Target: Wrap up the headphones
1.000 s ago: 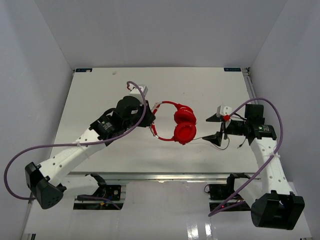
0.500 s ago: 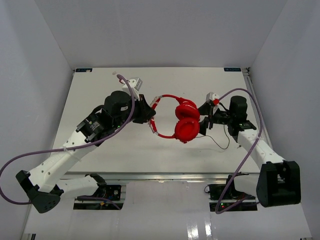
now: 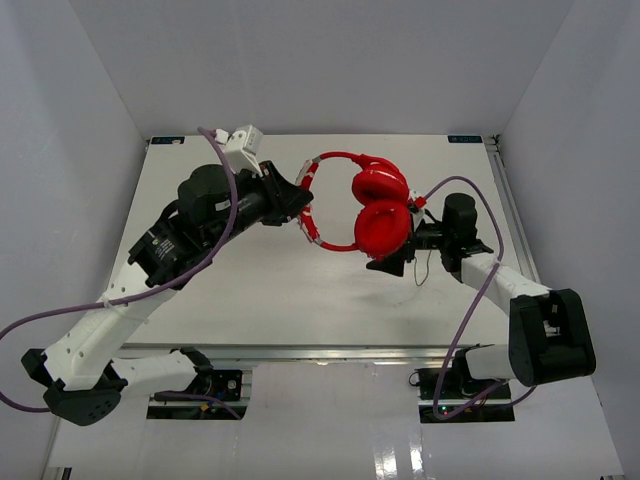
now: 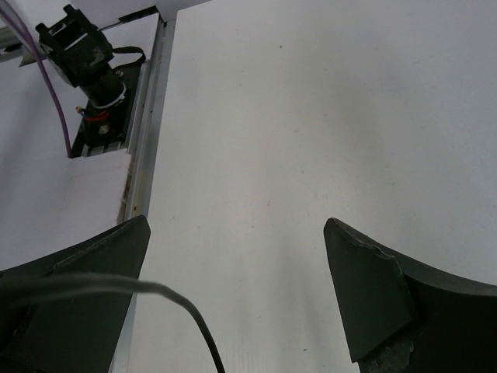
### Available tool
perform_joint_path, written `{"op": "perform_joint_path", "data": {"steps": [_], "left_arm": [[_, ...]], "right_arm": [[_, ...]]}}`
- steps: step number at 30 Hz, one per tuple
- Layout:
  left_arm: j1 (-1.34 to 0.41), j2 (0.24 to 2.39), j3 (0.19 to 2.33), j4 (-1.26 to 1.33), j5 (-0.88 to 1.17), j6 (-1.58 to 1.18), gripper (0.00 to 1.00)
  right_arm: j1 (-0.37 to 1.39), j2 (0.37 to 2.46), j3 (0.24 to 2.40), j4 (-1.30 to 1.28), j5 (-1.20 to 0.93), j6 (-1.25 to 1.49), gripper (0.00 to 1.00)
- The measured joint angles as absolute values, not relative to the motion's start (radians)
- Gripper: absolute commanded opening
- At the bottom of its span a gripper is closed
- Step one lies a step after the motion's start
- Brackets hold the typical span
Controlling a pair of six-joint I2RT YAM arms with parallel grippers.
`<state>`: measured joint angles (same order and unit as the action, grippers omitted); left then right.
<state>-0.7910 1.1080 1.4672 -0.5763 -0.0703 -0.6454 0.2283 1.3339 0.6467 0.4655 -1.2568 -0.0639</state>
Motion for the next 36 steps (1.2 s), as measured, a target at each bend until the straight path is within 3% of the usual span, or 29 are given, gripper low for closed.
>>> {"op": "perform_joint_path", "data": {"steps": [16, 23, 36], "left_arm": [[-0.791, 1.063, 1.447, -0.537, -0.229, -0.724, 0.00], [-0.791, 1.022, 1.398, -0.484, -0.236, -0.757, 0.00], [-0.791, 0.990, 1.350, -0.461, -0.237, -0.765, 0.00]], "right_arm": [[0.238, 1.179, 0.639, 0.089, -1.274, -0.366, 0.71], [0.238, 1.154, 0.641, 0.021, -1.259, -0.388, 0.70], [0.238, 1.152, 0.697, -0.039, -1.267, -0.374, 0.45]]}}
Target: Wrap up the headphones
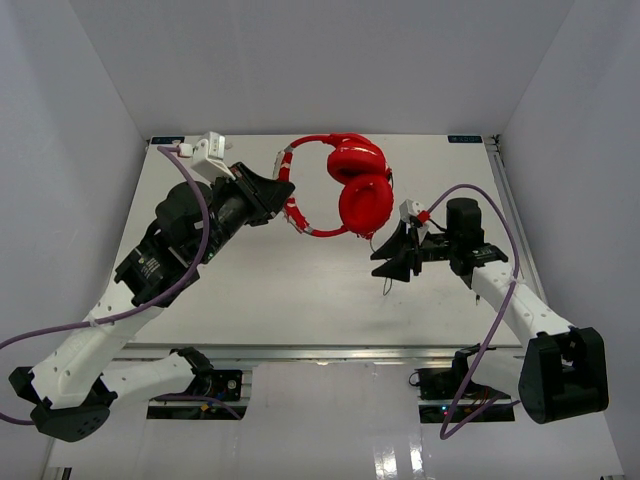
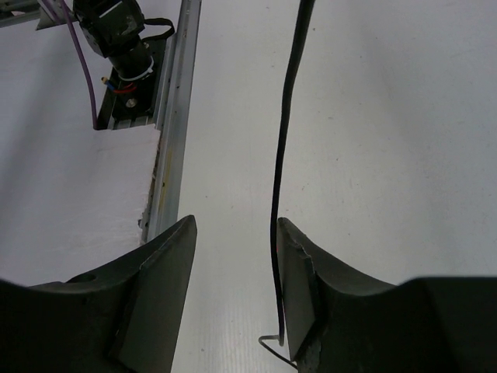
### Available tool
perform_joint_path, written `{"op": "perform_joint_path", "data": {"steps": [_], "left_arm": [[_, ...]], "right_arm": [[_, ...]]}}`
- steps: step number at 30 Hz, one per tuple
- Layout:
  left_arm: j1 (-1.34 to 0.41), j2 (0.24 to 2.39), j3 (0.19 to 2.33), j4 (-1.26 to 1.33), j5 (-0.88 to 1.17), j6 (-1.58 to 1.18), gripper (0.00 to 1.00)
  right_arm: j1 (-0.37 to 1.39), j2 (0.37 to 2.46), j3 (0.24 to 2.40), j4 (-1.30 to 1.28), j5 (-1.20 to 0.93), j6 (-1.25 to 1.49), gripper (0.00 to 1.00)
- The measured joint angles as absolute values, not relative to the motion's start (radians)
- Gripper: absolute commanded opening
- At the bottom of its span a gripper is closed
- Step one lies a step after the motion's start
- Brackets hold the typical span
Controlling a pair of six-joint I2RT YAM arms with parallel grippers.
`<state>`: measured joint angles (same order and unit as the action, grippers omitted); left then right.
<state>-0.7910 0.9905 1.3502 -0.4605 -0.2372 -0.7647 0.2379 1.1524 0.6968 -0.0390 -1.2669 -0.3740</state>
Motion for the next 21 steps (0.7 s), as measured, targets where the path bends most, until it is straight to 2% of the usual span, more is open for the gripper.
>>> {"op": "perform_joint_path", "data": {"steps": [4, 7, 10, 16, 21], "left_arm": [[-0.791, 1.000, 1.350, -0.437, -0.244, -0.766, 0.00], [-0.791, 1.020, 1.351, -0.415, -0.251, -0.769, 0.00], [-0.790, 1.051, 1.351, -0.389, -0.258, -0.776, 0.00], [-0.789, 1.115, 1.348, -0.341, -0.281, -0.806, 0.00], [-0.789, 1.182, 1.336, -0.280, -0.327, -0.840, 0.00]], "right_arm": [[0.238, 1.147, 0.697, -0.071, -1.268, -0.385, 0.31], [0.238, 1.138, 0.702, -0.111, -1.266, -0.410, 0.17], [0.238, 1.133, 0.723, -0.170, -1.257, -0.438, 0.10], [0.238, 1.101, 0.818, -0.329, -1.161, -0.496, 0.08], [0.237, 1.070, 0.974, -0.537, -0.978, -0.606, 0.08]]}}
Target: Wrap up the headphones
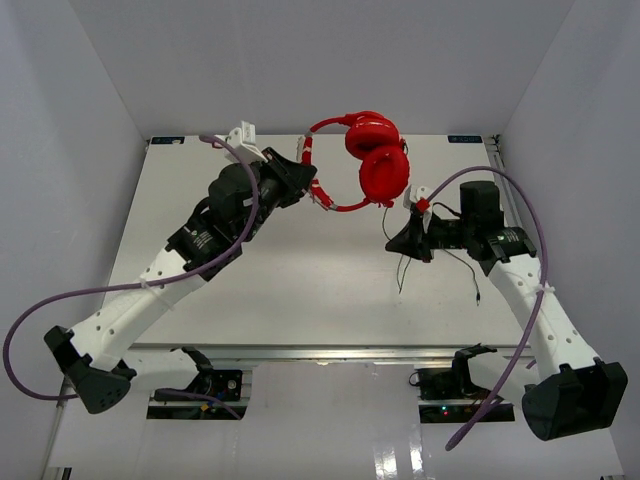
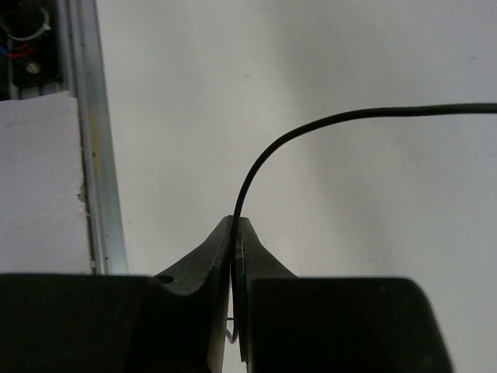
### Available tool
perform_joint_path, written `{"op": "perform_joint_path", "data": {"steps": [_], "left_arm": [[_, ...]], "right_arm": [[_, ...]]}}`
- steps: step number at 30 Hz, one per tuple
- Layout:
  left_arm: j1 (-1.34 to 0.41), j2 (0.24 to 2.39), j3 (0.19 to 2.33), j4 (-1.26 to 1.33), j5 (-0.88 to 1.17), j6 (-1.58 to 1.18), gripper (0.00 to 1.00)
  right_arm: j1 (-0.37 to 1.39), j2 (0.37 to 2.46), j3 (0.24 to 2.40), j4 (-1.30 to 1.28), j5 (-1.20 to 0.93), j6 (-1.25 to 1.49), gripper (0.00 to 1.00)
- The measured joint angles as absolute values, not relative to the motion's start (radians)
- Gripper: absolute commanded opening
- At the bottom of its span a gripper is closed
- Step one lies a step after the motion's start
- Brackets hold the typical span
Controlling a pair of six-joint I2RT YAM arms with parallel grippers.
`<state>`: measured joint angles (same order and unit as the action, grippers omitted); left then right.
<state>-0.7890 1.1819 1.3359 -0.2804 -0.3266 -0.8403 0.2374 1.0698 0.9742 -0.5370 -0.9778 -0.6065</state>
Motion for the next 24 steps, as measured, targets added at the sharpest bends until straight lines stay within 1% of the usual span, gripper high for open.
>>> {"op": "perform_joint_path", "data": {"steps": [6, 10, 16, 20, 24], "left_arm": [[-0.788, 1.328, 1.330, -0.243, -0.387, -0.854, 0.00], [-0.787, 1.434, 1.331, -0.243, -0.404, -0.853, 0.00], [-0.785, 1.555, 1.344, -0.254, -0.391, -0.843, 0.00], [-0.785, 1.629, 1.387, -0.251, -0.350, -0.831, 0.00], [-0.785, 1.716, 1.432, -0.247, -0.279, -0.809, 0.00]], "right_arm": [[0.237, 1.020, 1.119, -0.765, -0.728, -0.800, 0.08], [0.271, 0.974, 1.204, -0.898, -0.557, -0.959, 0.08], [0.346, 0.920, 1.219, -1.027, -0.360, -1.149, 0.08], [0.382, 0.887, 1.208, -1.062, -0.274, -1.228, 0.08], [0.395, 0.882, 1.229, -1.065, -0.245, -1.266, 0.08]]}}
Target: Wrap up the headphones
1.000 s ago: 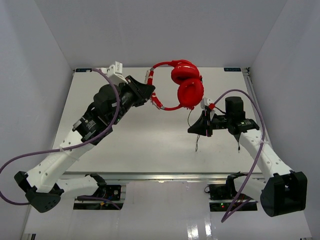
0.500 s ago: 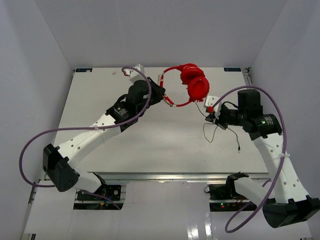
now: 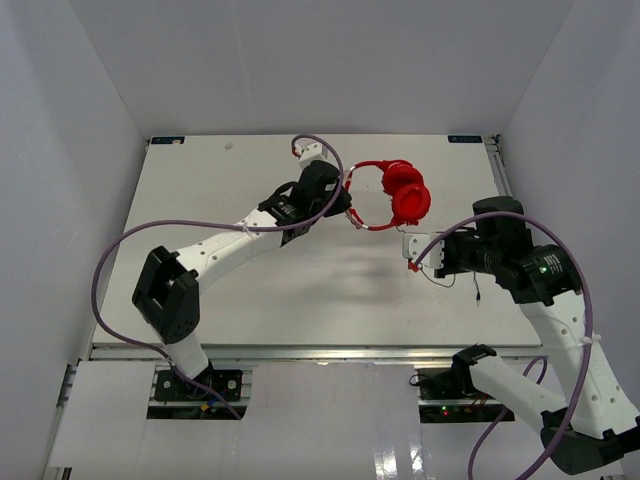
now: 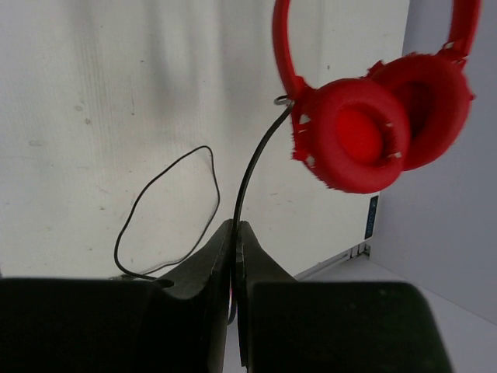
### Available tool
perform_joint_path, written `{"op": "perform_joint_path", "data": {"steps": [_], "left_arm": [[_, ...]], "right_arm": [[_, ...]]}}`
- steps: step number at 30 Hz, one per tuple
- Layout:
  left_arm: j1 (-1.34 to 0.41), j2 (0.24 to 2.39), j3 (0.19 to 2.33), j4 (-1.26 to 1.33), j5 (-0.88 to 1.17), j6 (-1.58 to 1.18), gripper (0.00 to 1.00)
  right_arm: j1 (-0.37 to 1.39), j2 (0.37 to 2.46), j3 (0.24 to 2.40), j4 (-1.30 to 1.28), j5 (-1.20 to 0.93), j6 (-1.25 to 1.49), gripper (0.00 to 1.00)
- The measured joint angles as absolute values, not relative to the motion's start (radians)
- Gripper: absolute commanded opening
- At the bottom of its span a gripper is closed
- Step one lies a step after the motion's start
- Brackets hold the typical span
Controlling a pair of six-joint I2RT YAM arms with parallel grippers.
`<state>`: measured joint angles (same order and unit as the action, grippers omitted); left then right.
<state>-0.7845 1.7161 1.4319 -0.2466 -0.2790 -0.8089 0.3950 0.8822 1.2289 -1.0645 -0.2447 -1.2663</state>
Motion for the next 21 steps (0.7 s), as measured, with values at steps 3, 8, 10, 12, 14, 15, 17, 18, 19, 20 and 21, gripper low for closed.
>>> {"op": "perform_joint_path", "data": {"steps": [3, 8, 10, 12, 14, 15, 17, 18, 19, 20, 21], "left_arm": [[-0.793, 1.771, 1.438, -0.238, -0.229, -0.788, 0.00], [-0.812, 1.794, 1.411, -0.234, -0.162, -0.737, 0.00], [-0.820, 1.782, 1.381, -0.213, -0.145, -0.714, 0.00], [-0.826, 1.755, 1.334, -0.189, -0.128, -0.687, 0.00], [-0.829, 1.719, 1.281, -0.175, -0.107, -0.655, 0.00], [-0.829, 1.699, 1.256, -0.173, -0.094, -0.640, 0.00], [-0.829, 1.656, 1.212, -0.163, -0.069, -0.610, 0.00], [-0.830, 1.633, 1.190, -0.155, -0.056, -0.595, 0.00], [-0.831, 1.610, 1.170, -0.145, -0.043, -0.582, 0.00], [-0.832, 1.587, 1.150, -0.132, -0.029, -0.569, 0.00], [-0.833, 1.561, 1.129, -0.124, -0.014, -0.555, 0.00]], "right_arm": [[0.395, 0.882, 1.231, -1.019, -0.233, -1.270, 0.08], [0.395, 0.895, 1.221, -0.903, -0.206, -1.236, 0.08], [0.395, 0.901, 1.202, -0.851, -0.187, -1.214, 0.08], [0.394, 0.907, 1.182, -0.814, -0.178, -1.192, 0.08], [0.392, 0.920, 1.172, -0.797, -0.182, -1.164, 0.09], [0.389, 0.927, 1.171, -0.792, -0.189, -1.151, 0.09], [0.382, 0.939, 1.168, -0.781, -0.206, -1.122, 0.09], [0.377, 0.942, 1.166, -0.778, -0.215, -1.111, 0.09], [0.372, 0.946, 1.165, -0.775, -0.224, -1.101, 0.09], [0.366, 0.949, 1.163, -0.773, -0.234, -1.093, 0.09], [0.362, 0.953, 1.162, -0.773, -0.248, -1.085, 0.09]]}}
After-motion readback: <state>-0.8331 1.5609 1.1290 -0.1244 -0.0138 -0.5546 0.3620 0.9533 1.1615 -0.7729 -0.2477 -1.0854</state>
